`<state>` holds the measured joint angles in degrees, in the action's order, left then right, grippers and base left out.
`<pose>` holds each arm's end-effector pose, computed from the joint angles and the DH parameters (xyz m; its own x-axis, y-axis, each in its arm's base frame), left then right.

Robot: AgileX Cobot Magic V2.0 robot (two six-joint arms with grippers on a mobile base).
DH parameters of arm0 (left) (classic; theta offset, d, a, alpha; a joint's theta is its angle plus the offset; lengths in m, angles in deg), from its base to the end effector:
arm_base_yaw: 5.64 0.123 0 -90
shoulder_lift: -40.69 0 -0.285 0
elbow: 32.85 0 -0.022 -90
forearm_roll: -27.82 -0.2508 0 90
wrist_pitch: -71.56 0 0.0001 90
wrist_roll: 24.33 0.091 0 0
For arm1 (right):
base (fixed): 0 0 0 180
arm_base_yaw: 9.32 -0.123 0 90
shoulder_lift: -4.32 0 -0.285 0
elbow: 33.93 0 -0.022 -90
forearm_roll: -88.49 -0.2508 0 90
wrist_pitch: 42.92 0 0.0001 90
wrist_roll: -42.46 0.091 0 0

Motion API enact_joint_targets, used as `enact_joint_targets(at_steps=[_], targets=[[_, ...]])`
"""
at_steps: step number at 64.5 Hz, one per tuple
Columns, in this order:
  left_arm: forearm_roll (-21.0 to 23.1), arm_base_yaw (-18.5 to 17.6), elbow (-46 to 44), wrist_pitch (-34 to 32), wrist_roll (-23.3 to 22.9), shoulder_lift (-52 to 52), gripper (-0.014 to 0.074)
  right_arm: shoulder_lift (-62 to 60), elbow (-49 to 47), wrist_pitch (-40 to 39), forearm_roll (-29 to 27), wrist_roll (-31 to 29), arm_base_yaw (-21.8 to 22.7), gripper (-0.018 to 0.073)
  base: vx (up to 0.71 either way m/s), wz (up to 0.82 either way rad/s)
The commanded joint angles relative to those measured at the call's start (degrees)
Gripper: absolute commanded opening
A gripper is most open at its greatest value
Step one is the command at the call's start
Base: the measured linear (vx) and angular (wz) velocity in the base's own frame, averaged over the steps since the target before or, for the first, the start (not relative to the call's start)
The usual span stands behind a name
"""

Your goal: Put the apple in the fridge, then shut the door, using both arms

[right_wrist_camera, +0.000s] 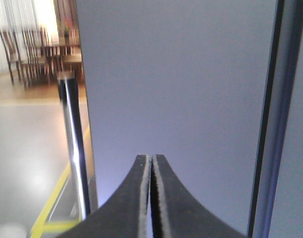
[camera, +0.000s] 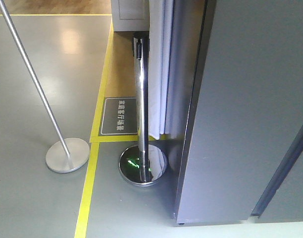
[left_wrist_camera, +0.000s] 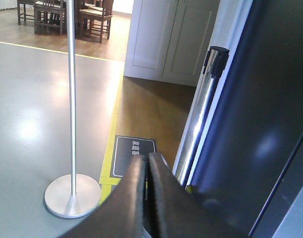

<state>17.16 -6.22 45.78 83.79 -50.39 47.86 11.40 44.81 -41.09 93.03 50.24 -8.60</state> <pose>0.0558 0.0030 0.1864 -0.1234 -0.2681 -0.9555 -0.0643 0.9630 -0.2619 0.0566 -0.0009 0.2020 0.0419 0.0560 -0.9975 0.0127 0.9983 0.0566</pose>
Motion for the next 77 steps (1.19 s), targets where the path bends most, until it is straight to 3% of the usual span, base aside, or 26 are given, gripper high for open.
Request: enact_joint_targets(at_steps=[1, 77], targets=[[0.2, 0.1, -1.1, -3.9, -0.3, -0.9, -0.0008, -0.3, 0.4, -5.7, 2.1, 0.9, 0.0, -0.0003, 0.0, 0.0], [0.2, 0.1, -1.1, -3.9, -0.3, -0.9, -0.0007, -0.3, 0.3, -6.5, 1.9, 0.7, -0.1, -0.0003, 0.0, 0.0]])
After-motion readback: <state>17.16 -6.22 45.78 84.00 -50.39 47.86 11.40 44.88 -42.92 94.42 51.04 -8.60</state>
